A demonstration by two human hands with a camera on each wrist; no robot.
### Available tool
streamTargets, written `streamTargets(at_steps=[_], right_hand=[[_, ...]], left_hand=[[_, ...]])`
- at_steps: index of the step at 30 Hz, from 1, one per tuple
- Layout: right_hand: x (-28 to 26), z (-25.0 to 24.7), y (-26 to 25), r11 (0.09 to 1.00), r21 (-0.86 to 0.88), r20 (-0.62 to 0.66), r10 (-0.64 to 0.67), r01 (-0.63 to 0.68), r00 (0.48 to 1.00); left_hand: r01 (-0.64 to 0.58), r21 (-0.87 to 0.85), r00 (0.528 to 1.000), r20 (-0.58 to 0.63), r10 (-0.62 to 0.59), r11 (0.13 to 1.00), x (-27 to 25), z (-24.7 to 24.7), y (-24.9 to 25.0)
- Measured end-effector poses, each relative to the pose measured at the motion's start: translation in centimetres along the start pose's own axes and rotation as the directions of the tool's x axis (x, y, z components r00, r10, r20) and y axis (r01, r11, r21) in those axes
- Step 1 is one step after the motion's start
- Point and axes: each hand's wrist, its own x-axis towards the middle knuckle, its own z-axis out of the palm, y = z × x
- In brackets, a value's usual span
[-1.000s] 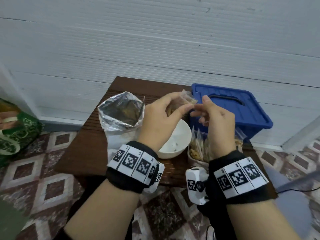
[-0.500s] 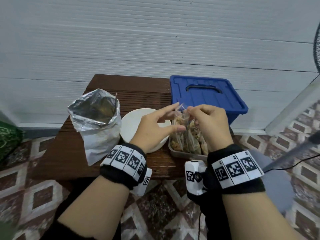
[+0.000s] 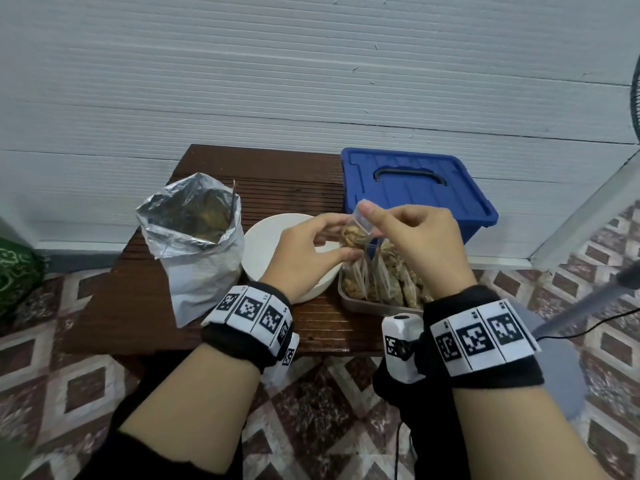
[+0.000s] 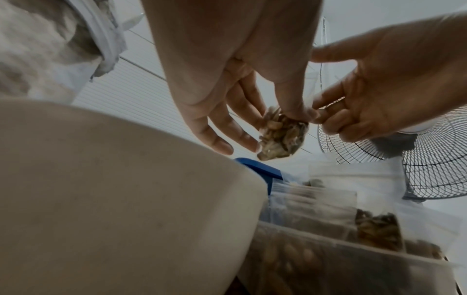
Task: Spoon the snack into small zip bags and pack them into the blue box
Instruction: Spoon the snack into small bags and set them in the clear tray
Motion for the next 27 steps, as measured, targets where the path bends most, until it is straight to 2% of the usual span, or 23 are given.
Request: streamTargets(at_steps=[3,6,10,15,22,24,27], right_hand=[[0.0,-0.1,-0.2,0.982,-0.183,0.014,-0.039,0.040,0.999],[0.3,-0.6,0.1,0.966,-0.252,-0.039,-0.066,0.054,0.997],[0.6,-1.3,0.6,0.976,-0.217,-0.105,-0.057,0.033,0.993],[0.8,-1.4,1.1,0.981,-0.196,-0.187,-0.044,0.007,0.981],[0.8,0.0,1.7,0.960,-0.282,-0.154,-0.043,-0.002,0.987],[0.8,-0.1,1.7,0.965,-0.261,-0.152,-0.042,0.001,0.987],[1.0,-0.5,1.7,0.982,-0.188,-0.218,-0.036,-0.006,0.975]], left_hand=[[-0.027,0.036,1.000,-0.007,0.028,0.999,0.0,0.4,0.4],[-0.043,0.047,0.999,0.015,0.042,0.998,0.0,0.8,0.6],[-0.015,0.037,0.998,0.065,0.013,0.999,0.2,1.1,0.3],[-0.005,0.068,0.998,0.055,0.002,0.998,0.2,1.4,0.2],[0.011,0.117,1.000,0.005,-0.012,0.993,0.6,2.8,-0.4],[0.019,0.119,1.000,0.008,-0.020,0.993,0.8,2.9,-0.7],[0.032,0.138,0.998,0.043,-0.038,0.990,1.2,2.9,-1.3]])
